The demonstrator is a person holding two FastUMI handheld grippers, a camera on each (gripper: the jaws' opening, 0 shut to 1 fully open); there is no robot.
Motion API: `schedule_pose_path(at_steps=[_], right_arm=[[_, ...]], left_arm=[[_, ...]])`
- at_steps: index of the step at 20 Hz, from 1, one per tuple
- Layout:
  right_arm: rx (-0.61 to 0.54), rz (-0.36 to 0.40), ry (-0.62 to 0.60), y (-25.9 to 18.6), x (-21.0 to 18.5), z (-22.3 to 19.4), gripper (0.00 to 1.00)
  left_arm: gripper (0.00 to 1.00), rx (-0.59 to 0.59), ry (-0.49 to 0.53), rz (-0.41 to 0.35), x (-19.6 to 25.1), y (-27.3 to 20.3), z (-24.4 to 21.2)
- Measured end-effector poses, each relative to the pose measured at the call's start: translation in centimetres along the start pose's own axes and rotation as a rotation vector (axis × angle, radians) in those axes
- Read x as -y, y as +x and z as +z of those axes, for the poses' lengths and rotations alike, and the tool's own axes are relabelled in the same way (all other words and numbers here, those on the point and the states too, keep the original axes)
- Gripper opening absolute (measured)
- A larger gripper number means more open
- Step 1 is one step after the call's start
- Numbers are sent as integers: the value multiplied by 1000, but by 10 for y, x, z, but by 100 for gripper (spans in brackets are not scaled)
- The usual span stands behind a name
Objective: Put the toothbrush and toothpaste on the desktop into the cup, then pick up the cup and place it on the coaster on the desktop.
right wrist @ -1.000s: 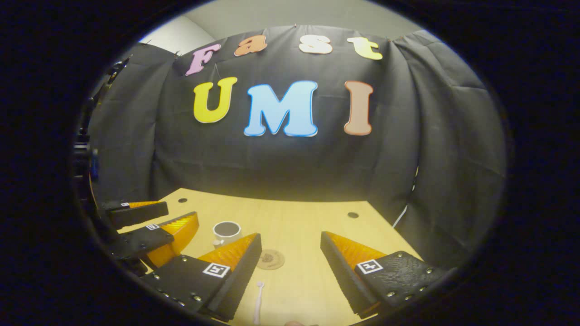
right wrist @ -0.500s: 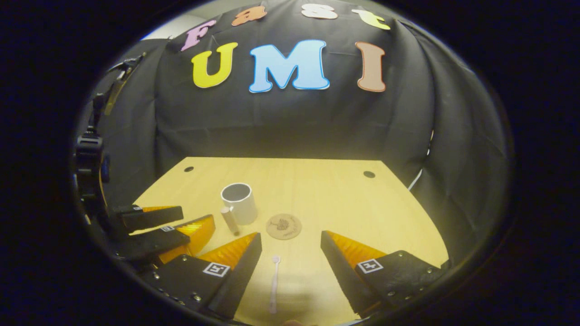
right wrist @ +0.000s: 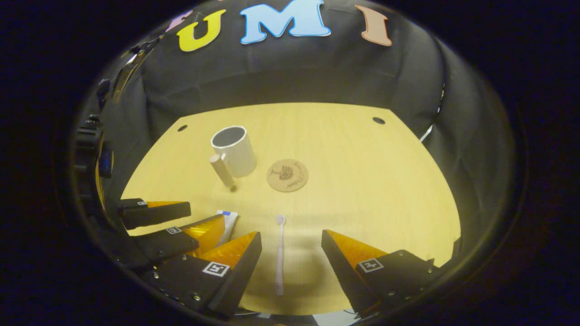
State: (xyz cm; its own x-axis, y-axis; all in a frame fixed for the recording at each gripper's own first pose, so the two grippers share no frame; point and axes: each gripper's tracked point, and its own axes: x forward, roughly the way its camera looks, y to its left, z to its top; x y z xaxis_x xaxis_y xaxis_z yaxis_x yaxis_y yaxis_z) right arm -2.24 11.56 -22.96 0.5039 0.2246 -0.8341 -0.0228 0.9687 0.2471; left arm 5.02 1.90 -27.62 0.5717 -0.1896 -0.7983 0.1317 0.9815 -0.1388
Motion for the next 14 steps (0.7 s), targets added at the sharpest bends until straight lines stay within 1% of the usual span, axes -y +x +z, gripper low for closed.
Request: schedule_pose_path(at_steps=[3, 5, 6, 7, 8, 9, 10, 11, 12, 13, 14], right_arm=[[-106, 17, 17, 12, -3, -18, 89], [-164, 18, 18, 21, -2, -29, 89], [-190, 14, 12, 23, -1, -34, 89], [-217, 10, 2, 26, -1, -39, 89], [-239, 13, -9, 27, -2, -44, 89], [-260, 13, -17, 27, -2, -46, 89], [-303, 18, -27, 27, -3, -54, 88], [-318, 22, -31, 28, -3, -56, 88], [-330, 22, -32, 34, -4, -57, 88], [-342, 26, -30, 38, -5, -58, 87], [-355, 29, -28, 39, -5, -60, 87]], left_arm=[[91, -143, -56, -6, -2, 9, -28], [91, -207, -83, 0, -6, 17, -40], [92, -232, -95, 3, -8, 19, -45], [99, -253, -108, 5, -9, 20, -49], [95, -272, -123, 5, -9, 22, -54], [95, -292, -142, 4, -10, 24, -58], [95, -311, -160, 4, -10, 25, -63], [99, -325, -174, 7, -11, 27, -65], [92, -338, -185, 11, -12, 29, -68], [95, -352, -195, 17, -14, 31, -71], [95, -361, -193, 24, -16, 32, -71]])
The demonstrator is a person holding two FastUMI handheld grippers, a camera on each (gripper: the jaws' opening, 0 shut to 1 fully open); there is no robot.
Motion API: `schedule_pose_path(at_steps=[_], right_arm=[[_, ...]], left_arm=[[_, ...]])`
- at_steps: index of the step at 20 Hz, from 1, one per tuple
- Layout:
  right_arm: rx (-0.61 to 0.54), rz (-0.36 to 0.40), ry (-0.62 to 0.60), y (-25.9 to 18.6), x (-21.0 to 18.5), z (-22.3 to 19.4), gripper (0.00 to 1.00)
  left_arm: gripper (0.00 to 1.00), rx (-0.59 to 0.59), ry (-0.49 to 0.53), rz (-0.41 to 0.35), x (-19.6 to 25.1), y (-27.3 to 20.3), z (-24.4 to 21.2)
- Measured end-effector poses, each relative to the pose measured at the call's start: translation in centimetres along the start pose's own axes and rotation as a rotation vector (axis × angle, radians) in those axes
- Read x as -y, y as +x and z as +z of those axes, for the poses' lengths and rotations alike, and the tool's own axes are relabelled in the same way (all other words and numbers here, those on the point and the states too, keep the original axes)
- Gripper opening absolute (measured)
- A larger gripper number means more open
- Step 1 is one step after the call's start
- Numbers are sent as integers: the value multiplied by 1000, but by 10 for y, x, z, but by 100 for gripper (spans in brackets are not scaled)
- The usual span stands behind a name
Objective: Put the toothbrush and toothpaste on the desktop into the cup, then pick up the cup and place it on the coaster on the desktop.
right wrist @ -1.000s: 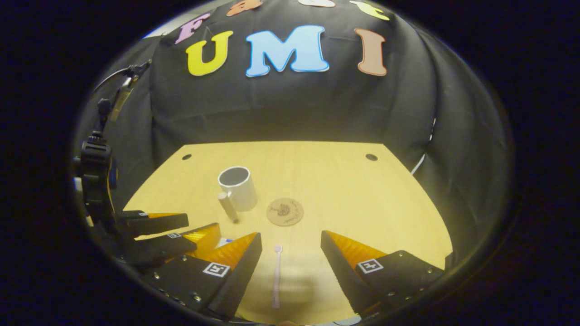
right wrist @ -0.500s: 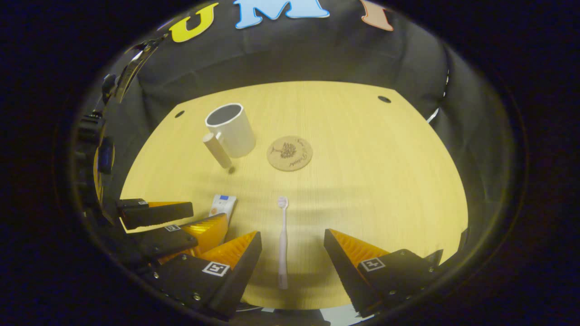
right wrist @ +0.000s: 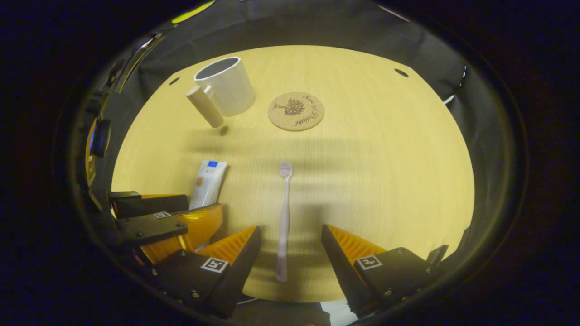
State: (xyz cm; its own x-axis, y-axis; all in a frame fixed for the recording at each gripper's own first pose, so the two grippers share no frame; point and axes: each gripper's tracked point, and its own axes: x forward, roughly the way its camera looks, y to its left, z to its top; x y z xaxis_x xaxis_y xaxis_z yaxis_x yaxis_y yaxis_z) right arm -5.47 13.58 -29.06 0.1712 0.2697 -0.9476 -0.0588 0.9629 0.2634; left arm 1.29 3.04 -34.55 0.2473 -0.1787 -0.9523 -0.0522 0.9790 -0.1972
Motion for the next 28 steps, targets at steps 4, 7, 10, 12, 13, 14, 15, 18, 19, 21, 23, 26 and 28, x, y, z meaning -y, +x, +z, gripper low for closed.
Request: schedule_pose_path(at_steps=[4, 7, 10, 12, 13, 14, 15, 18, 19, 21, 23, 26, 28], right_arm=[[-45, 13, 9, 10, 0, -2, 86], [-66, 30, 19, 14, -3, -4, 81], [-74, 32, 14, 15, -6, -5, 69], [-83, 18, 13, 16, -3, -6, 63], [-90, 21, 8, 16, -3, -5, 59], [-95, 28, 9, 16, -4, -6, 59], [-92, 32, 37, 21, -2, -1, 59], [-132, 120, 128, 19, -16, -10, 19], [-113, 122, 146, 15, -11, 0, 20], [-114, 138, 148, 17, -12, -7, 14], [-107, 156, 180, 29, -17, -5, 10], [-81, 162, 172, 18, -15, -4, 10], [-65, 159, 151, 18, -16, -4, 10]], left_arm=[[88, -11, 25, 17, -3, 0, 4], [73, -15, 27, 29, -8, 3, 4], [58, -17, 28, 39, -13, 2, 4], [58, -15, 21, 34, -11, 2, 4], [54, -25, 24, 41, -12, 0, 1], [50, -19, 22, 39, -11, 1, 2], [42, -21, 30, 35, -10, 0, 2], [37, -20, 43, 27, -10, 1, 2], [36, -19, 44, 23, -10, 1, 3], [36, -13, 42, 15, -10, 1, 3], [37, 3, 22, 9, -10, 1, 4], [29, 17, 10, -24, -10, -2, 5], [28, 30, -10, -45, -10, -1, 6]])
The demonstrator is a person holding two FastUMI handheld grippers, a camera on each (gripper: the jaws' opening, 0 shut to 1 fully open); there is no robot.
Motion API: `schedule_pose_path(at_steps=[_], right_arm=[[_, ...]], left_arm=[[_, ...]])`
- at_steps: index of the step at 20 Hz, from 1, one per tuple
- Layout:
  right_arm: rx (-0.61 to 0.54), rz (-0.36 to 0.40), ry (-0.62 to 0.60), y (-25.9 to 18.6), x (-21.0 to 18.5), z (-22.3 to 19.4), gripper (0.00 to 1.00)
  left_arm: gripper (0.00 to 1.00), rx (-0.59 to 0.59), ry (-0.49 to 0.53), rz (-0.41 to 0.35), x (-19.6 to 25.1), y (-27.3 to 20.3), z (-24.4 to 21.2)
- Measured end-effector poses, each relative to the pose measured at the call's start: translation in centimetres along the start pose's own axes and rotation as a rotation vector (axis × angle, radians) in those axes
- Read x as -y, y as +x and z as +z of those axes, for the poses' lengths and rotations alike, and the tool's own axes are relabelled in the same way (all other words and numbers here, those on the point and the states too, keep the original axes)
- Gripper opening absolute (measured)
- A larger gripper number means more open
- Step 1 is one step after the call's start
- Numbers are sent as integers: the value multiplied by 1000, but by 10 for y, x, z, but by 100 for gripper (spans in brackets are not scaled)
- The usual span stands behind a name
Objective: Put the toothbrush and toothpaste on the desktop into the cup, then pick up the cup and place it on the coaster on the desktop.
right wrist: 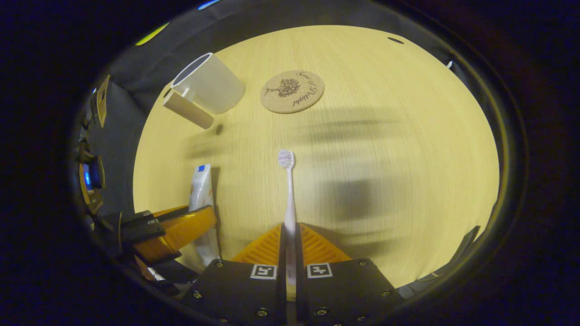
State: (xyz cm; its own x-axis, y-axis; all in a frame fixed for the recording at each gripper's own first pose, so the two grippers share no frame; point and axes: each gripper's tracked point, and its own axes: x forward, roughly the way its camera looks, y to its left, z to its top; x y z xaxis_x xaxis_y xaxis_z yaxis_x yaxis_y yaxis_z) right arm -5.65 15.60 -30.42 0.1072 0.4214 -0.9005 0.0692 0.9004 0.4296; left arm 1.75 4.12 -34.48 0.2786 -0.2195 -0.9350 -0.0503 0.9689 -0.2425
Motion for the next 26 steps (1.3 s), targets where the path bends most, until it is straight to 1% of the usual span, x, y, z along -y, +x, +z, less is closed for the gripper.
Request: schedule_pose_path(at_steps=[2, 6, 8, 11, 14, 16, 20, 21, 22, 23, 26], right_arm=[[22, -10, -19, -1, 0, 1, 10], [84, 19, -40, -16, -4, 6, 10], [96, 0, -54, -18, 0, 7, 10], [84, -6, -66, -16, 0, 5, 10], [77, -45, -87, -13, 4, 3, 10], [39, -53, -100, -8, 3, -4, 10], [6, -59, -92, 0, -4, -5, 10], [1, -64, -89, 1, -5, -5, 10], [-13, -69, -83, 3, -6, -7, 10], [-26, -73, -77, 2, -7, -8, 10], [-63, -100, -76, 3, -7, -9, 10]], left_arm=[[29, 16, -26, -19, 0, -1, 0], [29, 104, -67, -57, 2, -17, 12], [28, 133, -72, -50, -3, -25, 17], [27, 160, -79, -49, -5, -31, 20], [28, 170, -77, -53, -1, -35, 21], [28, 160, -78, -59, 3, -34, 18], [27, 151, -83, -68, 4, -35, 15], [29, 148, -80, -68, 3, -36, 15], [27, 143, -79, -70, 3, -37, 14], [28, 138, -79, -72, 3, -35, 13], [27, 127, -73, -77, 0, -29, 11]])
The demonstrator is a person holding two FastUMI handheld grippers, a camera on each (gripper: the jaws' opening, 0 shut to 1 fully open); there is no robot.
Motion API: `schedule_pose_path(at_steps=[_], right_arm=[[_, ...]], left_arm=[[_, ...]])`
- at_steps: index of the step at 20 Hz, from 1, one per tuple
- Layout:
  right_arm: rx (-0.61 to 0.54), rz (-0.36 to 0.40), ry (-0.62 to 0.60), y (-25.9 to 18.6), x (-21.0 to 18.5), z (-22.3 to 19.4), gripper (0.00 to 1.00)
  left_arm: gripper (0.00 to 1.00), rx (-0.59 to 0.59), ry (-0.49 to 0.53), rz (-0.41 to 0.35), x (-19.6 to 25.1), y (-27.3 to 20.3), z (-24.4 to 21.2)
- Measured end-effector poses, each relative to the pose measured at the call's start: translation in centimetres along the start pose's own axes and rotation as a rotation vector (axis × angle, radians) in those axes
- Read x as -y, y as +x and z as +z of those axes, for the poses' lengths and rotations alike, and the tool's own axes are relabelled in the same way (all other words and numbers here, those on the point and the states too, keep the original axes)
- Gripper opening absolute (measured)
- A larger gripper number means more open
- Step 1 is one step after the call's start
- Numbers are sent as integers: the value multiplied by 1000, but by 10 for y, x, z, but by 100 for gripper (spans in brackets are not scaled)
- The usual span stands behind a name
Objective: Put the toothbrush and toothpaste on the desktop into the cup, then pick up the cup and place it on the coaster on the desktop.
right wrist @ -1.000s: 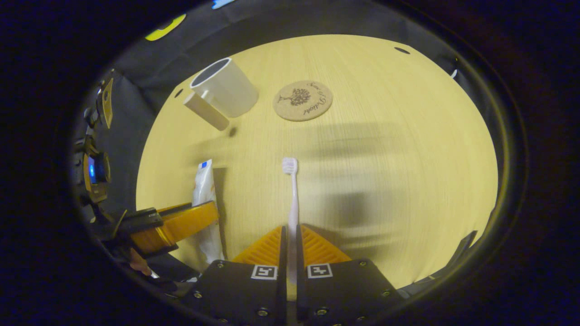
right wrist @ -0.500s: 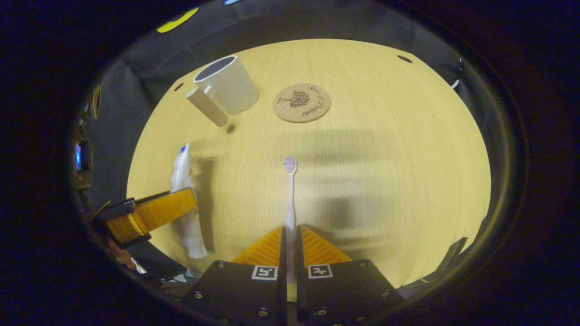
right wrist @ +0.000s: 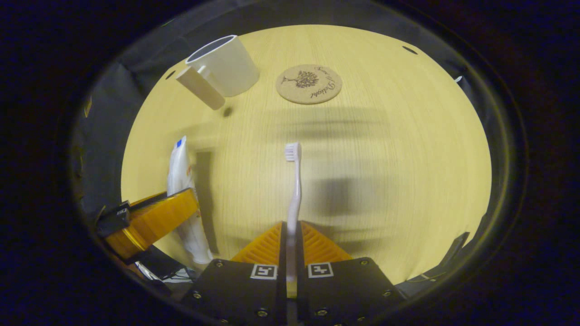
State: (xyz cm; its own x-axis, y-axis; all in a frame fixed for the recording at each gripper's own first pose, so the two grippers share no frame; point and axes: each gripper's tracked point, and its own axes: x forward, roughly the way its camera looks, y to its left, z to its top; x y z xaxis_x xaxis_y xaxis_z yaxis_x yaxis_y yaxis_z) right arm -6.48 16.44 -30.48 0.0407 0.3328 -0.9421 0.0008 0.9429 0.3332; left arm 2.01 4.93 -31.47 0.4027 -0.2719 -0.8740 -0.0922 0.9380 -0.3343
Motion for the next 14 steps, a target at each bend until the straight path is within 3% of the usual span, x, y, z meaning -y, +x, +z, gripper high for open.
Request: schedule_pose_path(at_steps=[4, 5, 8, 14], right_arm=[[13, -33, -14, 1, -3, 6, 10], [-2, -39, -35, 0, -3, 1, 4], [36, -51, -78, 2, -5, 4, 3], [73, -17, -120, -3, -8, 2, 2]], left_arm=[[28, -14, 3, -13, -2, 7, 0], [27, -16, 5, -14, -3, 9, 0], [28, -14, 5, -16, -6, 10, 2], [28, -16, -21, -13, -10, 15, 2]])
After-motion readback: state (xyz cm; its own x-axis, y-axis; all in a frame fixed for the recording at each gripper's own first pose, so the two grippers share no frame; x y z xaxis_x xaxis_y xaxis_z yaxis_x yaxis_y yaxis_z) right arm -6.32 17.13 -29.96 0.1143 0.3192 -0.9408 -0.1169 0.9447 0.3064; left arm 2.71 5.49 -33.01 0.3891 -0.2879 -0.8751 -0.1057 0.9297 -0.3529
